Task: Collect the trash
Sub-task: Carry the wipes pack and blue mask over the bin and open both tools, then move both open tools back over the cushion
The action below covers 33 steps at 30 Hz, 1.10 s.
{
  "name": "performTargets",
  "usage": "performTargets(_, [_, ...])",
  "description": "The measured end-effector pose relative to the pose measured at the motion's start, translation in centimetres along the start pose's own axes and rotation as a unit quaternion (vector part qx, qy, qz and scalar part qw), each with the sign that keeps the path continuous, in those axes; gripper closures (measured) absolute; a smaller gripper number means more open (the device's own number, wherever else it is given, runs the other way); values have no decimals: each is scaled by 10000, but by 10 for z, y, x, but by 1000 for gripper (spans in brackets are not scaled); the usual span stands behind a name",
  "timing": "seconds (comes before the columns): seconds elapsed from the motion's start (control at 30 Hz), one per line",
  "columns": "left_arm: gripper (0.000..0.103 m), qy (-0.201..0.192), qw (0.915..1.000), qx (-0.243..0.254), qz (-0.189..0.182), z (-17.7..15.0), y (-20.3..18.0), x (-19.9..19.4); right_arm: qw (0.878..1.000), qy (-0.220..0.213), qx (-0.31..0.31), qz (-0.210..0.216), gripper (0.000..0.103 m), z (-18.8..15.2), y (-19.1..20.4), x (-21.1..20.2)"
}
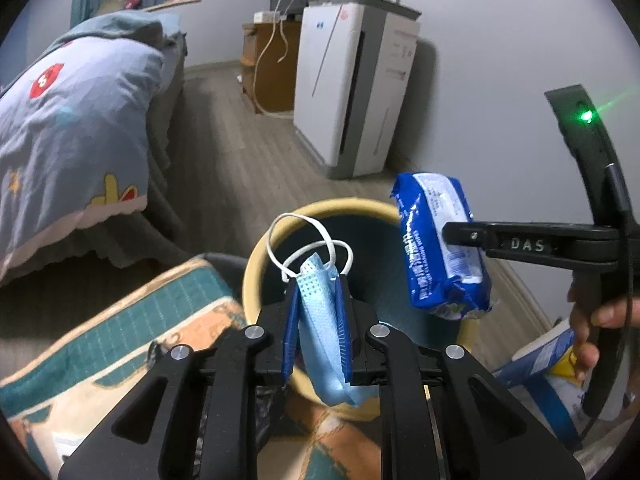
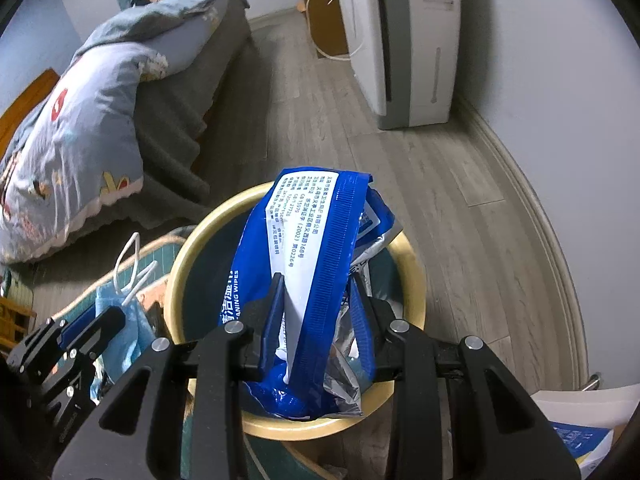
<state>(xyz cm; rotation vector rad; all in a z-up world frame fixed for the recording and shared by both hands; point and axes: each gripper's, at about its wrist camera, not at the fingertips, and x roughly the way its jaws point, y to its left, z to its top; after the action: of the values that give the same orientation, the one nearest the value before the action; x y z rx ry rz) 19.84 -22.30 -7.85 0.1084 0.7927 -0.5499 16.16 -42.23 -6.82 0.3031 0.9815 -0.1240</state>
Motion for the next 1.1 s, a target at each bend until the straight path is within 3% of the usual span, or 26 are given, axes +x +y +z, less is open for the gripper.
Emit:
performTargets(0.1, [85,-199,9998,35,-94,4,-5,-4,9998,-173,39,35,71,3,-1,-6])
performTargets(0.27, [60,-253,9997,31,-56,5,-8,-4,9998,-217,44,16,67,4,-3,-6])
performTargets(0.33, [46,-291,9996,-38,-19,5,-6,-5,9997,-227,85,21,58,4,-4,-7])
performTargets(0.5, [34,-318,9992,-211,91,5,3,-10,9997,-213,78,44,45,5,-1,-8])
performTargets(0.67, [24,-353,9988,-262,202,3,9,-19,9996,-249,-17,98,18,4,9,-15])
performTargets(0.73, [17,-350,9986,-279,279,2,13,-24,9995,-275,-95,104,15,3,15,-19])
performTargets(0.9, [14,-258,9980,-411,403,1,24,-49,9992,-327,-206,97,10,3,29,-28])
performTargets(1.1, [12,-391,9955,-236,825,12,46,-112,9985,-378,-312,254,8,2,50,-37])
